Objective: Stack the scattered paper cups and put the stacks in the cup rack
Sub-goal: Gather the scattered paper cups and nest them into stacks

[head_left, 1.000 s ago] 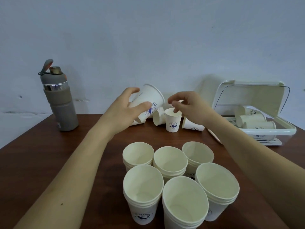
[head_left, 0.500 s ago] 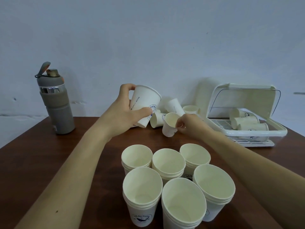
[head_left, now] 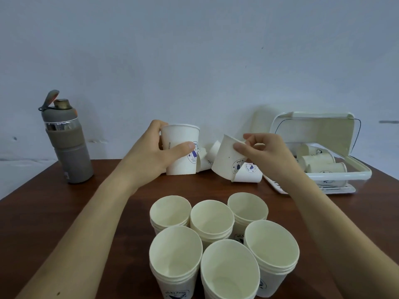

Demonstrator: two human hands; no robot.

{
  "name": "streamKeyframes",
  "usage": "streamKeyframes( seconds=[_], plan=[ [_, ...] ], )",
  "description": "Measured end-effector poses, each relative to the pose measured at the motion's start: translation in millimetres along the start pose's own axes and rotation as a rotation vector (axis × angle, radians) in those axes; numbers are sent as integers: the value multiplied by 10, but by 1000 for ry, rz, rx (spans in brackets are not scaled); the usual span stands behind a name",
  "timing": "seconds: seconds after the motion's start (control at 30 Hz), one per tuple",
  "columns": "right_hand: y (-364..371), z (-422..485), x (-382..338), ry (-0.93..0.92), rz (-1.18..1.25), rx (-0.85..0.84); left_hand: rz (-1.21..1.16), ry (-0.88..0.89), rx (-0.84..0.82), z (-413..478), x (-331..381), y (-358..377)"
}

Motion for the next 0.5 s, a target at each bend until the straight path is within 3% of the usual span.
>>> streamKeyframes(
  seconds=[0.23,0.5],
  plan=[
    [-122,-64,-248,-64,-58,-33,63,72,-40,-28,135,-11],
    [-294,-171,-427,-158,-144,-99,117,101,-201,-98,230,80]
  ],
)
Point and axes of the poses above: each hand's wrist, its own z-axis towards the middle knuckle, its own y-axis out of the palm, x = y × z, the point moved 9 cm from there along z, towards the middle knuckle, and after that the axes turned 6 degrees about -z, right-handed, at the moved point
